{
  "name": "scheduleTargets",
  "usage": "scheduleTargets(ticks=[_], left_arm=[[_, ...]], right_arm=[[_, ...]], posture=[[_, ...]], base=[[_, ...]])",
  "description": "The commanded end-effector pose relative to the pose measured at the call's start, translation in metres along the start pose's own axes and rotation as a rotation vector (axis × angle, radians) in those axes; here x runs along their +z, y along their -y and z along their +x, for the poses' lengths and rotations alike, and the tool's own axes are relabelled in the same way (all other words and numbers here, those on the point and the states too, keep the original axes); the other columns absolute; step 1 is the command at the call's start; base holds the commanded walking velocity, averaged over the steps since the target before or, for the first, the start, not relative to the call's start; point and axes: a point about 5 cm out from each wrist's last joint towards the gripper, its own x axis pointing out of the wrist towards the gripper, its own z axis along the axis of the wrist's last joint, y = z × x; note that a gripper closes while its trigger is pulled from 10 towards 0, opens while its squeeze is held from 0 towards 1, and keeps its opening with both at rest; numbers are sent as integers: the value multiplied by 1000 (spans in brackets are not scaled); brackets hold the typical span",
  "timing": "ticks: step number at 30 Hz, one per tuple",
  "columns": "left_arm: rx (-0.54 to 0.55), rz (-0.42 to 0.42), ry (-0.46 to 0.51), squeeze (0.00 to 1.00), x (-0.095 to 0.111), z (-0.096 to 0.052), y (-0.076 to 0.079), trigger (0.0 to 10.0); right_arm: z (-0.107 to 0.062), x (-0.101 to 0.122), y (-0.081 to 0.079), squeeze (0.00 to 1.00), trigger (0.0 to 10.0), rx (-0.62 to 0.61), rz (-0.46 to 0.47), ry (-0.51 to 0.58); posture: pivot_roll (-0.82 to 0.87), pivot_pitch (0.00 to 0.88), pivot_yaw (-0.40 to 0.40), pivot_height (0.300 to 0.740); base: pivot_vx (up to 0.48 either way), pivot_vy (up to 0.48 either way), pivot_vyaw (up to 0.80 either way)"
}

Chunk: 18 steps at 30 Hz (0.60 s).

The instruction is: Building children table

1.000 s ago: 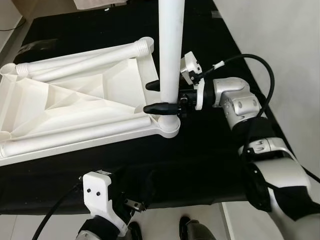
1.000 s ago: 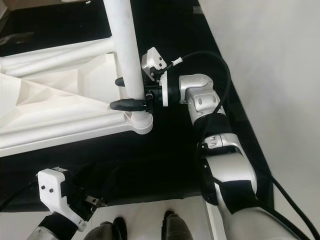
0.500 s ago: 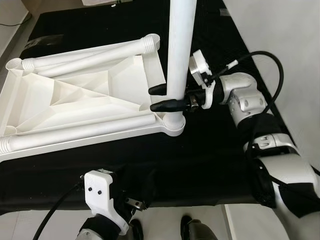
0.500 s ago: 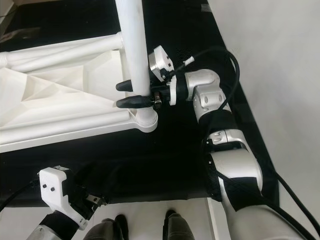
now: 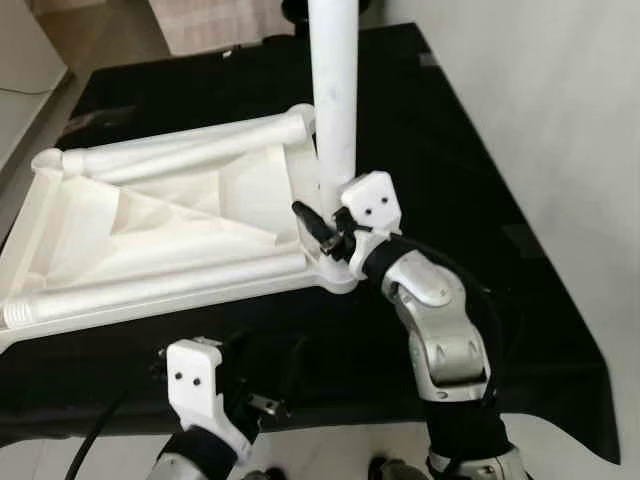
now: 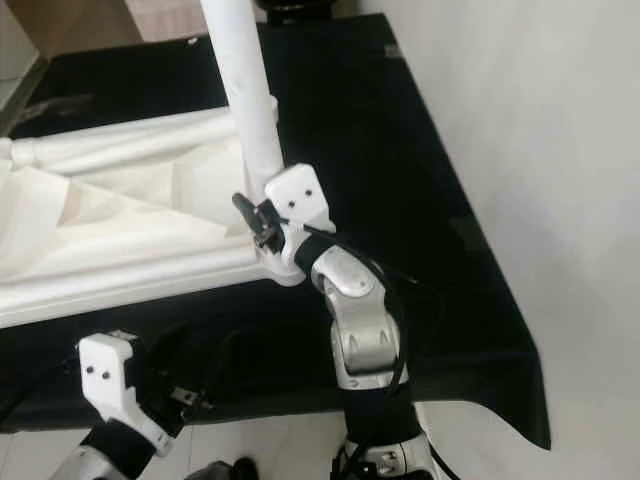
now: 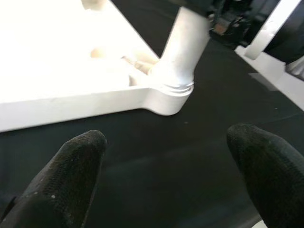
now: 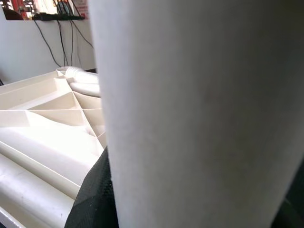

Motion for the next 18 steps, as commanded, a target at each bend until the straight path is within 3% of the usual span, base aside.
scheduleTargets(ticks=[1,2,6,7,8,11,12,13,14,16,18], left_arm=[[14,-7,-29,0,-6,-2,-3,10000],[19,-7,-24,0,-6,-2,-4,10000],[23,-8,-19,0,-5,-1,-5,10000],[19,-10,-20,0,-5,-1,-5,10000],[19,-10,-20,0,-5,-1,-5,10000],[2,-16,-25,0,-6,0,-3,10000],[0,-17,-25,0,-6,0,-3,10000],[0,-17,-25,0,-6,0,-3,10000],[-1,-19,-24,0,-5,0,-1,10000],[-1,-20,-22,0,-5,0,1,10000],[-1,-20,-22,0,-5,-1,1,10000]], right_arm=[[3,-46,-17,0,667,47,83,-225],[3,-44,-18,0,10000,52,95,-222],[2,-37,-23,0,10000,79,147,-199],[3,-27,-24,1000,10000,136,175,-152],[3,-27,-24,1000,10000,136,175,-152],[2,6,-18,1000,10000,451,160,36],[0,10,-15,1000,10000,528,148,58],[0,10,-15,1000,10000,528,148,58],[-3,9,2,0,10000,708,62,49],[-3,9,20,0,10000,800,37,23],[-2,10,26,0,10000,811,48,17]], posture=[[-15,275,39,740],[-15,273,38,740],[-17,273,39,740],[-21,274,41,740],[-21,274,41,740],[-20,278,38,740],[-20,278,38,740],[-20,278,38,740],[-5,287,31,740],[4,289,30,740],[8,291,29,740]], base=[[0,0,0],[0,0,0],[0,0,0],[0,0,0],[0,0,0],[0,0,0],[0,0,0],[0,0,0],[0,0,0],[0,0,0],[0,0,0]])
